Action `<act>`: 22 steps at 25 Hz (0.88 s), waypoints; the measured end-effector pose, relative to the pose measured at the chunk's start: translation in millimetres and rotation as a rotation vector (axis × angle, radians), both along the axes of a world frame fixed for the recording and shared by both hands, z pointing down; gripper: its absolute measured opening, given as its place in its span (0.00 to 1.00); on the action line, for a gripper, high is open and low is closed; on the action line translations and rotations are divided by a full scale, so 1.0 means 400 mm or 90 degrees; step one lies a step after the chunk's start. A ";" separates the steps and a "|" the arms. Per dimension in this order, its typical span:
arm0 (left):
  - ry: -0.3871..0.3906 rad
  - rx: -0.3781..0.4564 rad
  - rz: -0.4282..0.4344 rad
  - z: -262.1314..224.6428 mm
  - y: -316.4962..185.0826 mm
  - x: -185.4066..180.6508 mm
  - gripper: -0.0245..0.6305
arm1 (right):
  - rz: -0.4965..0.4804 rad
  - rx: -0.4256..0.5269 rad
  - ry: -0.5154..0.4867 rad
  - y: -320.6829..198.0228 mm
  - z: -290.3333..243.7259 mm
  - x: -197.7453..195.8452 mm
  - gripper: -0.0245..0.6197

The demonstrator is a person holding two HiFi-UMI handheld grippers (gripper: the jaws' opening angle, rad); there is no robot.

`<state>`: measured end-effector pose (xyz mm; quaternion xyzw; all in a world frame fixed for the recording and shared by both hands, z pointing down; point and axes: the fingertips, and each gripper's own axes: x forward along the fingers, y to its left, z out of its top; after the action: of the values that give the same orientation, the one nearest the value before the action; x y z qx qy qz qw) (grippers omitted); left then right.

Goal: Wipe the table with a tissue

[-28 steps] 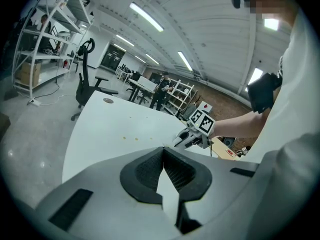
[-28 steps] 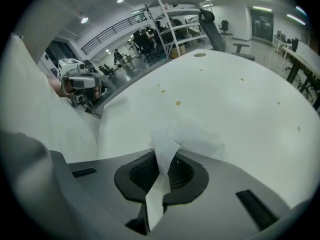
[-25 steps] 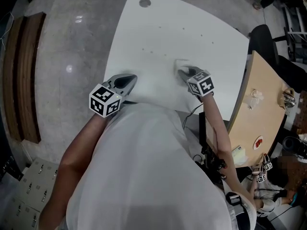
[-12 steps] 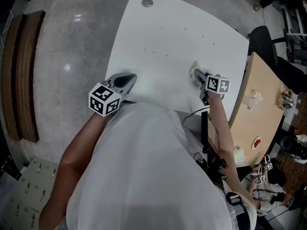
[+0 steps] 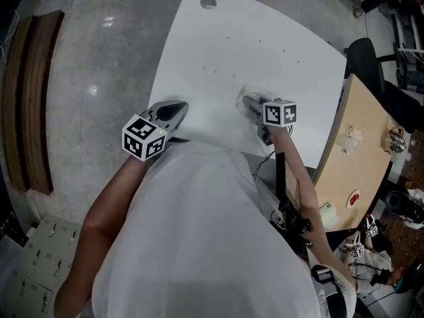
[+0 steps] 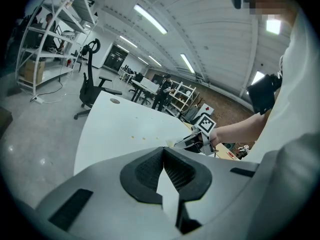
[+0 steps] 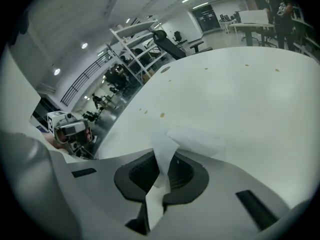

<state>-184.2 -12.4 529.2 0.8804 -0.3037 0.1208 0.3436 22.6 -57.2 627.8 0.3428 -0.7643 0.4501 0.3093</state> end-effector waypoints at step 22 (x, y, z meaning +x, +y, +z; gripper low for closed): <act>0.003 -0.014 -0.042 0.011 0.022 -0.069 0.05 | -0.040 -0.038 -0.016 -0.129 0.002 -0.141 0.09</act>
<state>-211.9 -3.5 533.5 0.8664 -0.3306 0.1102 0.3575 -33.9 -108.9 628.7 0.3033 -0.7649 0.4672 0.3236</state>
